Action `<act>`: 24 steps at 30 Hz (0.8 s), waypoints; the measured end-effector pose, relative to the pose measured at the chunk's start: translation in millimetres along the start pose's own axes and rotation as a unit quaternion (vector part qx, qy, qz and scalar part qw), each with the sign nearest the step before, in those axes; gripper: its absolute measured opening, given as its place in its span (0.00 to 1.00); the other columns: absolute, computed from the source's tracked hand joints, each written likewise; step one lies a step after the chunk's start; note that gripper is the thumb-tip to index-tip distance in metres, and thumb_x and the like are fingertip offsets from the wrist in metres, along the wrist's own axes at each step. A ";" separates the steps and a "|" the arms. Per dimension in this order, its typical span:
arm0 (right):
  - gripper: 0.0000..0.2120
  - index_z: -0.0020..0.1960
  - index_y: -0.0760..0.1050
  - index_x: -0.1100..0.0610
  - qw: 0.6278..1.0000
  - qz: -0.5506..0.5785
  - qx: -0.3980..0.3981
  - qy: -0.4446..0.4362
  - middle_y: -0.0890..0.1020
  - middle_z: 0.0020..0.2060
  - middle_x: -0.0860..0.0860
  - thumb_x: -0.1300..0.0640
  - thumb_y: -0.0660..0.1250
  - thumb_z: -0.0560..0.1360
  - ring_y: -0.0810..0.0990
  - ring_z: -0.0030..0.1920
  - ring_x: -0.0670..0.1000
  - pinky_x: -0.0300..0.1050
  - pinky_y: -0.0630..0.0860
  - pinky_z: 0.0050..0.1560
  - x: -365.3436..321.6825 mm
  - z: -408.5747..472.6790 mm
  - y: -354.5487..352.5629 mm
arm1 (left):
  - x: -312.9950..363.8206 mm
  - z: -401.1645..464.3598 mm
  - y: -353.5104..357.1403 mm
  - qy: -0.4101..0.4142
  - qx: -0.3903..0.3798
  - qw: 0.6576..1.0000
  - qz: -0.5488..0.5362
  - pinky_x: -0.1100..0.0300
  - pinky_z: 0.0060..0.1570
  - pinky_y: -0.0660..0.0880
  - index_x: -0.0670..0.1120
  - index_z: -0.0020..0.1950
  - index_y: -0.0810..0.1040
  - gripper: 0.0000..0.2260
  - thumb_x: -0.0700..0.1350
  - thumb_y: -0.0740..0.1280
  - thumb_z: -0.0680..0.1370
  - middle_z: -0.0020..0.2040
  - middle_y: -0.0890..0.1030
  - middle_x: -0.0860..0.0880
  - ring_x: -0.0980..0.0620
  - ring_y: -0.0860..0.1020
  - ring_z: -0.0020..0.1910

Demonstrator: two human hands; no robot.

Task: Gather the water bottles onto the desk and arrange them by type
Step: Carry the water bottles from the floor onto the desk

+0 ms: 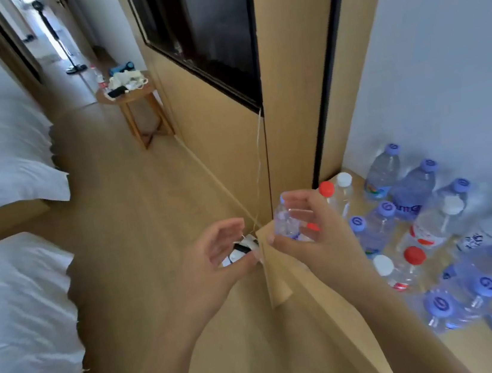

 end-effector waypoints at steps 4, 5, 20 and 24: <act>0.25 0.60 0.72 0.43 0.997 -0.001 -0.074 0.003 0.76 0.57 0.37 0.58 0.78 0.68 0.73 0.59 0.32 0.33 0.72 0.56 -11.6 26.2 104.8 | -25.0 -2.8 -96.7 -0.042 0.058 0.997 0.017 0.58 0.63 0.75 0.51 0.56 0.80 0.20 0.34 0.79 0.68 0.54 0.84 0.58 0.60 0.81 0.57; 0.26 0.61 0.72 0.44 0.996 -0.001 -0.089 0.006 0.76 0.57 0.37 0.57 0.78 0.68 0.73 0.60 0.34 0.38 0.73 0.59 -14.3 32.7 126.3 | -29.3 -2.1 -118.0 -0.049 0.074 0.996 0.017 0.57 0.64 0.74 0.50 0.56 0.81 0.20 0.35 0.78 0.69 0.54 0.84 0.57 0.59 0.81 0.57; 0.27 0.64 0.70 0.44 0.967 -0.008 -0.254 0.033 0.74 0.63 0.42 0.57 0.77 0.71 0.72 0.64 0.41 0.40 0.68 0.66 -13.4 265.3 367.3 | -105.1 188.6 -330.0 -0.091 0.212 0.973 0.012 0.61 0.61 0.75 0.51 0.57 0.81 0.19 0.40 0.79 0.69 0.55 0.83 0.60 0.62 0.80 0.57; 0.27 0.63 0.71 0.44 0.964 -0.009 -0.265 0.025 0.75 0.61 0.42 0.58 0.78 0.69 0.73 0.61 0.40 0.35 0.68 0.61 -18.6 371.8 415.3 | -118.7 283.5 -378.4 -0.111 0.224 0.968 0.018 0.58 0.64 0.74 0.54 0.55 0.81 0.17 0.40 0.78 0.70 0.54 0.83 0.63 0.62 0.80 0.57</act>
Point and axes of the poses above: each hand's wrist, its own z-axis towards the middle knuckle, its own y-axis out of the palm, x = y × z, the point moved 7 cm from there along z, towards the middle knuckle
